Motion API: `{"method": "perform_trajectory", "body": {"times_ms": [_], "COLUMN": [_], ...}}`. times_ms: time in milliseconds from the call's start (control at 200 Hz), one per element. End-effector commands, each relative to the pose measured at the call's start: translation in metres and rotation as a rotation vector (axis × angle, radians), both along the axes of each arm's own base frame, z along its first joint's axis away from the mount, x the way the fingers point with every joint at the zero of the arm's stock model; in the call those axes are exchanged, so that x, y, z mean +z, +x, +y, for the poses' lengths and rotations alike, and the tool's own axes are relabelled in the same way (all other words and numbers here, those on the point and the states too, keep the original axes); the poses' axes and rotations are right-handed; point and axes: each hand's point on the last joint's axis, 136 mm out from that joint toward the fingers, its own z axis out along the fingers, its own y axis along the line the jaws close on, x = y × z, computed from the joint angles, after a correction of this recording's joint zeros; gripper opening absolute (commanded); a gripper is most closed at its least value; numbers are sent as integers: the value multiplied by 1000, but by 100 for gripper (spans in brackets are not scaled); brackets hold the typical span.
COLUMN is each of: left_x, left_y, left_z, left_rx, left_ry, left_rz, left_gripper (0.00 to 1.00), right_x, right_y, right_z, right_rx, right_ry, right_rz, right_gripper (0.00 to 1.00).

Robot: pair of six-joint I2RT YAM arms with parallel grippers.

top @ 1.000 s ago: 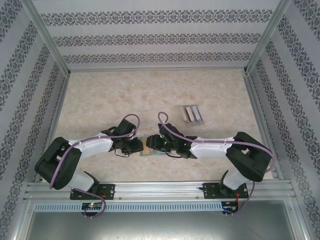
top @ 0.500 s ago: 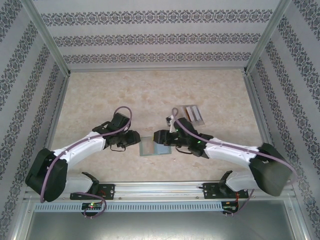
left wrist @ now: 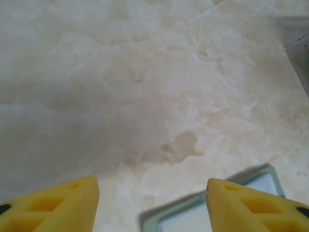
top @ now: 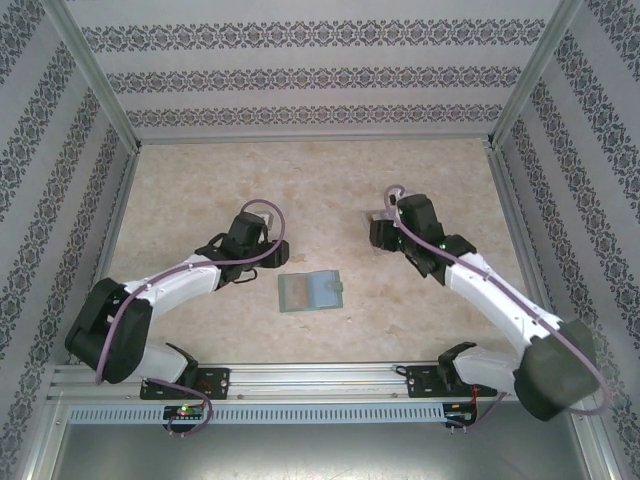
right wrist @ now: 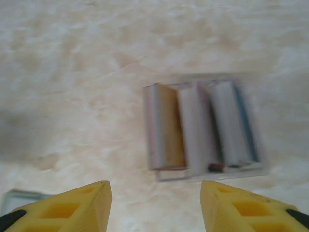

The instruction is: Put the credit cards into the card holder

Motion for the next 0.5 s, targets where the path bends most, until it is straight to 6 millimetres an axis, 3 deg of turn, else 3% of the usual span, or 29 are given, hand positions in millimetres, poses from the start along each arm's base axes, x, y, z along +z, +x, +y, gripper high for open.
{"method": "perform_trajectory", "body": {"times_ms": [0,50,205,315,495], "left_x": [-5,-9,9,6,4], "left_y": [9,6,6,8,9], "left_z": [4,7,9,25,22], "left_rx": [-35,-22,-23,38,32], "left_ry": [22,14,14,77,67], "left_rz": [-128,-142,-189,-207,-193], "left_gripper": [59,59,59,61,62], "right_x": [-18,-25,-46,-57,-69], "right_y": [8,13,26,30,40], "right_z": [-16,-17,-17,-19,-23], "right_rx": [25,31,80,91,88], "right_ry": [-104,-83,-128,-177,-225], "right_rz": [81,127,230,290,314], "right_gripper": [53,52,54,55,57]}}
